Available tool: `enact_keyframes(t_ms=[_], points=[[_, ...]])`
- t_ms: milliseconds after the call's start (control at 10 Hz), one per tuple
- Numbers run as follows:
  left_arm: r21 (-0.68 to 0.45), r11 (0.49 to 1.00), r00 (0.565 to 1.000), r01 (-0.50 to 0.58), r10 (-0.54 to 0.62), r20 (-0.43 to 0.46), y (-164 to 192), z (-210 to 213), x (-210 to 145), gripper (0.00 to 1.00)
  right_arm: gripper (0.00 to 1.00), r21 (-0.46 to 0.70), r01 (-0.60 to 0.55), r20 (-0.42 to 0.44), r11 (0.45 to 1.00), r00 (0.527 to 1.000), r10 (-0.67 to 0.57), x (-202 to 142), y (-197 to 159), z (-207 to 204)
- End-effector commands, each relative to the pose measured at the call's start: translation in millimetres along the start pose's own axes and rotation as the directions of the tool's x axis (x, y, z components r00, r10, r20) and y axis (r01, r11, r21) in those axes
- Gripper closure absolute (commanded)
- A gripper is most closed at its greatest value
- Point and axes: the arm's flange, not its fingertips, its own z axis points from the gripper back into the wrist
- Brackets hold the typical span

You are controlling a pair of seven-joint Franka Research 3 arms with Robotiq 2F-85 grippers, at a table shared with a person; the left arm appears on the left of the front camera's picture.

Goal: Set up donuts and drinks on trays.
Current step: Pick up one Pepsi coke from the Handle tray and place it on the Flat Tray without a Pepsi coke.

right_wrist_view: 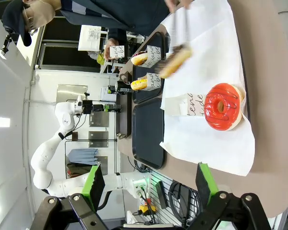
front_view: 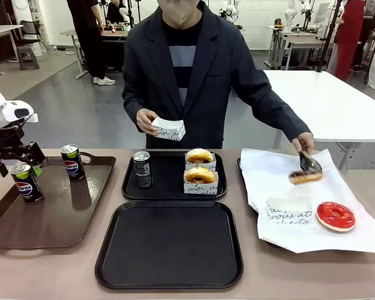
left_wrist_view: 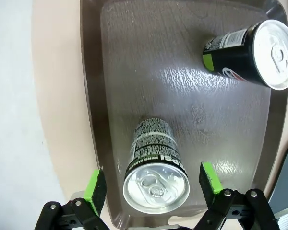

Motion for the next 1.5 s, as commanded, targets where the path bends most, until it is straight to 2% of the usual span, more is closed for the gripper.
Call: enact_keyframes(t_ms=[0, 600, 1300, 1400], points=[[-0.027, 0.999, 0.999, -0.031, 0.032, 0.019, 4.1, -5.7, 11.8, 0.00, 0.00, 0.016, -0.015, 0.010, 1.000, 1.000, 0.015, 0.4, -0.2, 1.2], [-0.038, 0.998, 0.998, -0.049, 0.047, -0.034, 7.6, -12.7, 19.0, 0.00, 0.00, 0.016, -0.015, 0.010, 1.000, 1.000, 0.015, 0.4, -0.2, 1.2], [0.012, 0.995, 0.991, -0.102, 0.102, -0.087, 9.5, -8.4, 18.9, 0.65, 0.00, 0.016, -0.015, 0.010, 1.000, 1.000, 0.015, 0.4, -0.2, 1.2], [0.022, 0.994, 0.990, -0.107, 0.109, -0.095, 9.6, -8.8, 18.9, 0.54, 0.00, 0.016, -0.015, 0.010, 1.000, 1.000, 0.015, 0.4, -0.2, 1.2]])
